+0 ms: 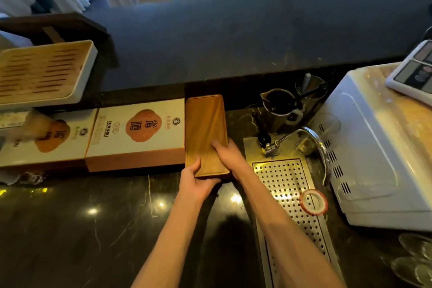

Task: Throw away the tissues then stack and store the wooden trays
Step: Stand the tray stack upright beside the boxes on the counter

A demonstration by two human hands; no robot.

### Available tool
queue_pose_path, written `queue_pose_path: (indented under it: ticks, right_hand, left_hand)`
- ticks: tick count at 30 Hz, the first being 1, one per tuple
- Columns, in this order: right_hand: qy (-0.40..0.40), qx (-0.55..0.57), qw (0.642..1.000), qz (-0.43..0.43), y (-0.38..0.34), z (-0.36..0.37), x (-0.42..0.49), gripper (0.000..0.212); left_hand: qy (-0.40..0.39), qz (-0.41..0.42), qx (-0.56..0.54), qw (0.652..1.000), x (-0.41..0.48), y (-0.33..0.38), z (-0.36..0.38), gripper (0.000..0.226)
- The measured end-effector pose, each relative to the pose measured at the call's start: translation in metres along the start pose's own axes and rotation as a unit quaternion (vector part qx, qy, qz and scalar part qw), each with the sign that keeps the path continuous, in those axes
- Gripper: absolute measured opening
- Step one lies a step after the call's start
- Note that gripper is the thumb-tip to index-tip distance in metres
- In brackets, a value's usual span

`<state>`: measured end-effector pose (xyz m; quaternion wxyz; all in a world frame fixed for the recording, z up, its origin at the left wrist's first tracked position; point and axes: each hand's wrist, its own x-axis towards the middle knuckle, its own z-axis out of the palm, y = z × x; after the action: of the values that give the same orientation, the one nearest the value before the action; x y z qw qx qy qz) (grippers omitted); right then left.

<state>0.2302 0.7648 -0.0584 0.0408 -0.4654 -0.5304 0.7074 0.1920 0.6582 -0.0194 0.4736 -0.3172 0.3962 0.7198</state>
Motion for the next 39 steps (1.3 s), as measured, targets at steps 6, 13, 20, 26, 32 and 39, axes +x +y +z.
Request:
queue_pose_path:
  ticks: [6, 13, 20, 26, 32, 39]
  right_hand:
    - [0.037, -0.022, 0.998, -0.043, -0.021, 0.005, 0.027, 0.092]
    - [-0.011, 0.010, 0.999, -0.036, -0.026, -0.002, 0.020, 0.094]
    - [-0.009, 0.134, 0.990, -0.052, 0.052, 0.006, -0.035, 0.073]
    - [0.029, 0.134, 0.987, -0.086, 0.056, 0.014, -0.031, 0.068]
    - [0.026, 0.110, 0.992, -0.057, 0.050, 0.009, -0.032, 0.059]
    - [0.051, -0.203, 0.951, -0.228, 0.047, -0.009, -0.074, 0.059]
  left_hand:
    - [0.122, 0.158, 0.309, 0.930, 0.018, 0.008, -0.012, 0.051]
    - [0.080, 0.152, 0.353, 0.920, 0.018, 0.013, -0.019, 0.035]
    - [0.041, 0.185, 0.352, 0.917, 0.022, 0.007, -0.034, 0.041]
    - [0.052, 0.210, 0.280, 0.935, 0.032, -0.006, -0.036, 0.053]
    - [0.023, 0.224, 0.341, 0.913, 0.026, -0.003, -0.040, 0.049]
    - [0.089, 0.351, 0.561, 0.744, -0.017, -0.003, -0.057, 0.063]
